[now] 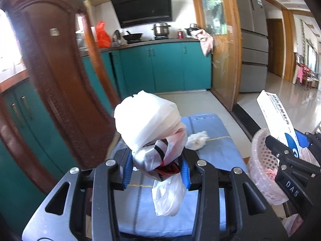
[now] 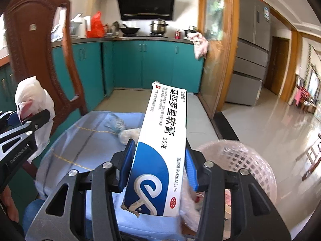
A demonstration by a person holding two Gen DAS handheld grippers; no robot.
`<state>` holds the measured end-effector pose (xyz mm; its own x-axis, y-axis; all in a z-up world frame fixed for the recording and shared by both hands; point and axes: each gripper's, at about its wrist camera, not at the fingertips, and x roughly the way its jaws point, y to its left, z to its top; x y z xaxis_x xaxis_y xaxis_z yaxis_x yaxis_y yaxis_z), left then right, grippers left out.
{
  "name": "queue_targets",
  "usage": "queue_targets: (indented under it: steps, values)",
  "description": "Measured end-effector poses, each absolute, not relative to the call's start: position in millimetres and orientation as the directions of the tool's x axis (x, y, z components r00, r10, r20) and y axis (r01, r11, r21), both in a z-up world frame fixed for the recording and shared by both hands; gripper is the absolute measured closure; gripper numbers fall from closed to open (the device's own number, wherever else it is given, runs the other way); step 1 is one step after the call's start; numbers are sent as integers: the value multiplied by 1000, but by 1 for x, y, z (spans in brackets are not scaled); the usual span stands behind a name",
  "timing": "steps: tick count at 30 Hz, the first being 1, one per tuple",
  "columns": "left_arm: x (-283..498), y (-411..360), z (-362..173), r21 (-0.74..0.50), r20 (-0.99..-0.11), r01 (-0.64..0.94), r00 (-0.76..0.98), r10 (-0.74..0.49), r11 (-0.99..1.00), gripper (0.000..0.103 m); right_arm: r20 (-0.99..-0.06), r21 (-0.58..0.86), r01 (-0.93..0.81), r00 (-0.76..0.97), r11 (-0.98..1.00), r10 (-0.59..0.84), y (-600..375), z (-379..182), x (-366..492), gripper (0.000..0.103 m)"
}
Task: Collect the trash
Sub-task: 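Carry the box and white bag over the wastebasket and open both tools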
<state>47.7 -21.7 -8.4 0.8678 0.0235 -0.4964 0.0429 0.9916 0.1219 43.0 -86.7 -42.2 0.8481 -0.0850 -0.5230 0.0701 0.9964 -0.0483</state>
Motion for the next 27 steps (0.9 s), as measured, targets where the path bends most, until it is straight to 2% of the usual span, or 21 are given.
queue_targets:
  steps: [5, 9, 13, 17, 18, 21, 22, 25, 27]
  values:
    - [65, -76, -17, 100, -539, 189, 836, -107, 977, 63, -544, -44, 195, 818, 980, -187, -155, -53, 35, 57]
    - [89, -143, -37, 15, -635, 415, 707, -312, 910, 63, -573, -33, 301, 776, 953, -265, -213, -65, 23, 57]
    - [106, -196, -57, -66, -694, 547, 576, -432, 835, 63, -600, -16, 373, 738, 928, -307, -252, -76, 13, 57]
    - [110, -233, -69, -88, -715, 630, 499, -489, 771, 62, -621, -8, 411, 712, 911, -327, -269, -87, 9, 57]
    - [111, -240, -72, -89, -721, 644, 484, -496, 759, 56, -626, -7, 413, 708, 911, -326, -271, -90, 9, 57]
    - [114, -247, -79, -83, -733, 660, 467, -495, 746, 25, -639, 1, 413, 700, 911, -317, -272, -98, 12, 55]
    - [115, -244, -79, -57, -725, 649, 495, -478, 759, 20, -644, 3, 411, 698, 912, -313, -272, -100, 12, 54]
    - [125, -225, -80, -13, -715, 590, 559, -420, 808, 18, -661, 5, 402, 689, 915, -299, -271, -106, 19, 48]
    - [139, -203, -79, -7, -712, 515, 599, -366, 857, 18, -665, 0, 398, 685, 917, -298, -269, -108, 24, 31]
